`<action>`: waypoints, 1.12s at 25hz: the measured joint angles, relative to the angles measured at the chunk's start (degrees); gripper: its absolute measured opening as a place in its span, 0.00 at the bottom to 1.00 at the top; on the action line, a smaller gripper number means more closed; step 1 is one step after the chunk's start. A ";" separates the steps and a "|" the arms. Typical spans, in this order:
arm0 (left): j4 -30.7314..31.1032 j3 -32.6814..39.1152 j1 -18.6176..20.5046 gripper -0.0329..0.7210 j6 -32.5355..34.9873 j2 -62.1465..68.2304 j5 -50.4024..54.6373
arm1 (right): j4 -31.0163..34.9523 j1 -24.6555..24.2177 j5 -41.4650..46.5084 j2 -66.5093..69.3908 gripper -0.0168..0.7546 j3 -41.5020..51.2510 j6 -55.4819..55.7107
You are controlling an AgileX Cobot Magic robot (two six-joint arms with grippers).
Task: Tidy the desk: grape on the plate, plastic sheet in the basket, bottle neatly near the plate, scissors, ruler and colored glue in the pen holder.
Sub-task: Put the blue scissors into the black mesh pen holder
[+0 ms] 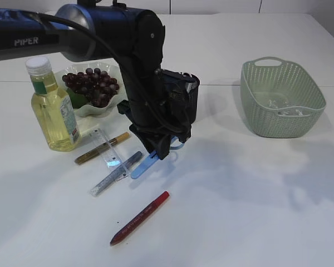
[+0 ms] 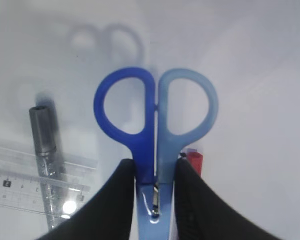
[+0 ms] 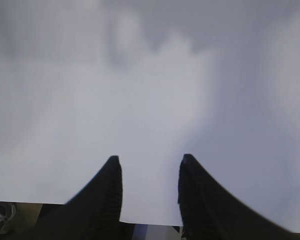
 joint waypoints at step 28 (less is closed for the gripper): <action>1.47 25.89 0.00 0.29 0.00 -14.17 -46.31 | -0.63 0.00 0.00 0.00 0.43 0.00 0.00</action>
